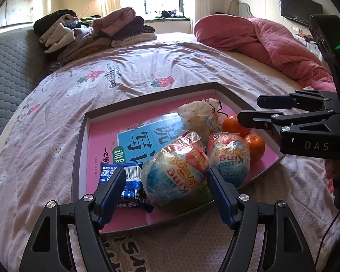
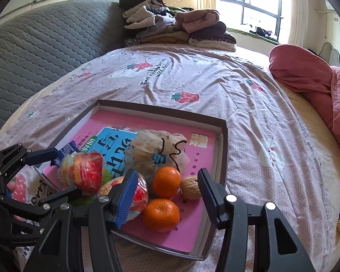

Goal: Organize objects
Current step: 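Lower and release the egg into the tray while the right tool releases the orange there, then withdraw both open tools back from the tray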

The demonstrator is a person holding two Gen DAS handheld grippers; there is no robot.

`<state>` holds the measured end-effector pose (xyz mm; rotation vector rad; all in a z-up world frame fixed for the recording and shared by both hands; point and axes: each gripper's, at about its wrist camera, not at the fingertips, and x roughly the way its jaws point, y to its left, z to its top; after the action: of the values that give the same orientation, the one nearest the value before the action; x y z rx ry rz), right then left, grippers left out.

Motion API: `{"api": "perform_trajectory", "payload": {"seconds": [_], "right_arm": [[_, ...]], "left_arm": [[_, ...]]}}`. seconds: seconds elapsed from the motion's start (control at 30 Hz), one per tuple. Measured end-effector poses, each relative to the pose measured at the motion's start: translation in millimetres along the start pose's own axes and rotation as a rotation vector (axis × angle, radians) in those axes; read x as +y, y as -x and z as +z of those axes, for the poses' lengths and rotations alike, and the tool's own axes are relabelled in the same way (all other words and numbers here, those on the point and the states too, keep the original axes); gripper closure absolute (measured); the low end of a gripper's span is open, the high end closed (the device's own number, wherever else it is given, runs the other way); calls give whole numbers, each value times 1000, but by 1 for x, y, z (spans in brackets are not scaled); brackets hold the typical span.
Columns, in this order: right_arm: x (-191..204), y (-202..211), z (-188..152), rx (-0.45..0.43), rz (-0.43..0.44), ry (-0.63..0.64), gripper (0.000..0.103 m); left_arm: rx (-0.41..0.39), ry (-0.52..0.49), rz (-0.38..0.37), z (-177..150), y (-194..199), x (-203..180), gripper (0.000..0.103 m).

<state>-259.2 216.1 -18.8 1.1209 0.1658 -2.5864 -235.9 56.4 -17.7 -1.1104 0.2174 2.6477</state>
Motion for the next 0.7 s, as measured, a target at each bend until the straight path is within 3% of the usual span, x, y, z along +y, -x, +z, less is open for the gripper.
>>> {"api": "perform_trajectory", "payload": {"seconds": [0.7], "right_arm": [[18,59,4,-120,39,-3,30]], "left_arm": [[-65,126,44,10,46,11,28]]}}
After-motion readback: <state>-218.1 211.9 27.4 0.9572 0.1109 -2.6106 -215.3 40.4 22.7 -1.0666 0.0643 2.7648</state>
